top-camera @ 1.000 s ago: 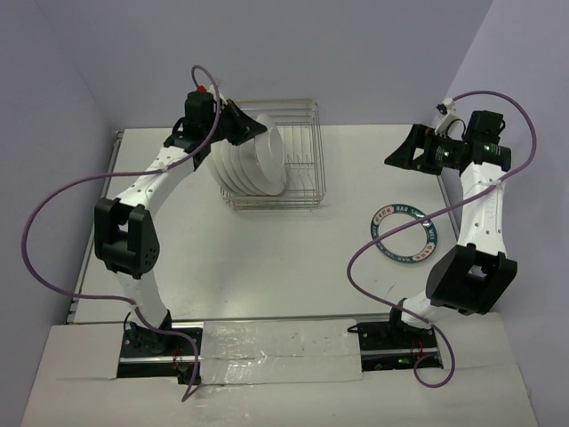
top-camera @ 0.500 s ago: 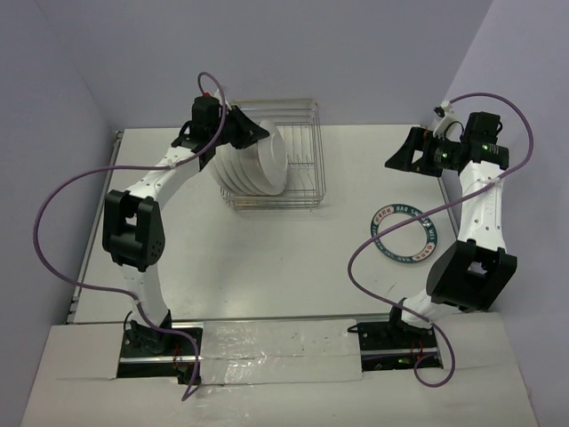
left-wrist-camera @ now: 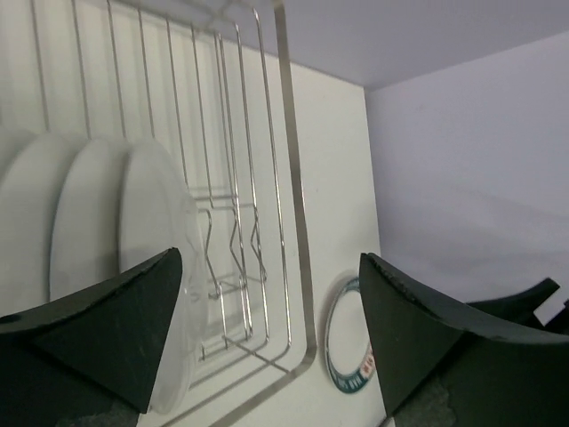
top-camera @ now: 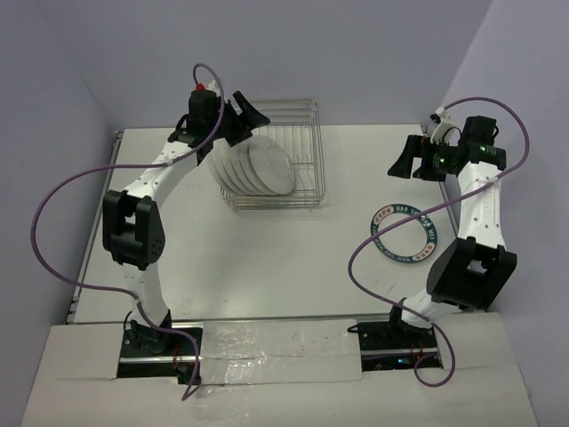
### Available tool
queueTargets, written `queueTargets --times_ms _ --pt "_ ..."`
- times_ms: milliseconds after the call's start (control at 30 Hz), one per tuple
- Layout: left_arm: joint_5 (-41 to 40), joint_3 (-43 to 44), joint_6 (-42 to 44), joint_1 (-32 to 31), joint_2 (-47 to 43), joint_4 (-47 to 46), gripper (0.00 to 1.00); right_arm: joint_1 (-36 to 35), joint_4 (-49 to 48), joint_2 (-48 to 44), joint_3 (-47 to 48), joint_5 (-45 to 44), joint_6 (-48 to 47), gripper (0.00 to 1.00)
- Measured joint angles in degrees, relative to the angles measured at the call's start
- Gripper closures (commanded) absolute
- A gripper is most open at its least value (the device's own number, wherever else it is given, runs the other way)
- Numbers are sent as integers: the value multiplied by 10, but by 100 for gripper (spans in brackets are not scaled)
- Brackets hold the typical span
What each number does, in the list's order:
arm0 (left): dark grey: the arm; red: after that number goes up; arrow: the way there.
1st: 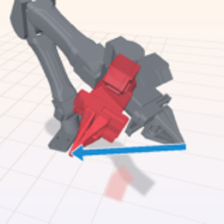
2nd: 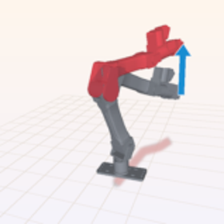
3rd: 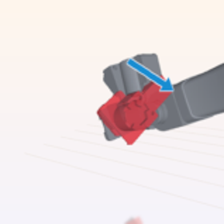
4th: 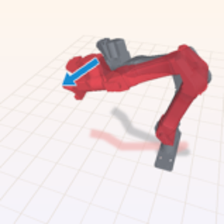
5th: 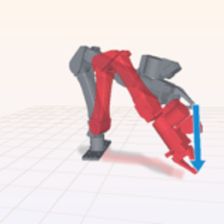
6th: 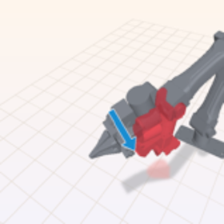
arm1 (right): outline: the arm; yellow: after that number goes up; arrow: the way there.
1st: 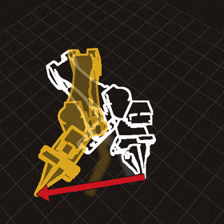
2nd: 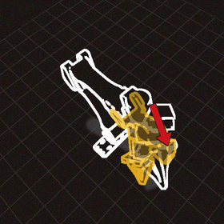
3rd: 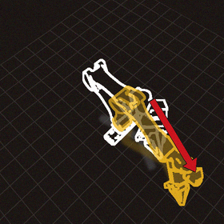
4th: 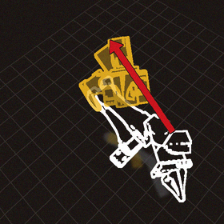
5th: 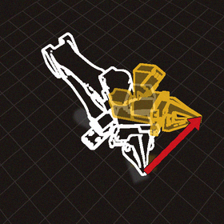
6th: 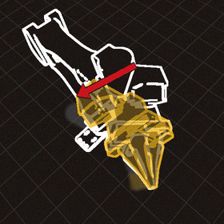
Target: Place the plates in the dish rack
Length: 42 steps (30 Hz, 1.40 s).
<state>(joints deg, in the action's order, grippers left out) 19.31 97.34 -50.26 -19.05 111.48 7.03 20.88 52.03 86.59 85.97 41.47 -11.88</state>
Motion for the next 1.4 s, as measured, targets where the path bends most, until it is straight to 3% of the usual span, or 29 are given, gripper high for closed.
queueTargets --times_ms 133,267,433,633,800,933,1400 --pt "-42 54 57 0 -3 34 1 0 7 0 -7 -42 -39 0" --pt "-55 109 167 0 -21 64 1 4 10 -1 -39 -95 -103 0" --pt "21 98 314 -3 -105 78 1 34 25 2 -101 -150 -199 0" --pt "109 42 422 -28 -202 90 1 71 69 87 -77 -169 -319 3" --pt "141 5 456 -43 -214 109 1 83 105 210 -6 -172 -386 12" --pt "144 -6 466 -45 -212 130 1 85 123 275 33 -176 -419 13" --pt "144 -6 476 -46 -212 135 1 86 129 357 87 -180 -439 15"
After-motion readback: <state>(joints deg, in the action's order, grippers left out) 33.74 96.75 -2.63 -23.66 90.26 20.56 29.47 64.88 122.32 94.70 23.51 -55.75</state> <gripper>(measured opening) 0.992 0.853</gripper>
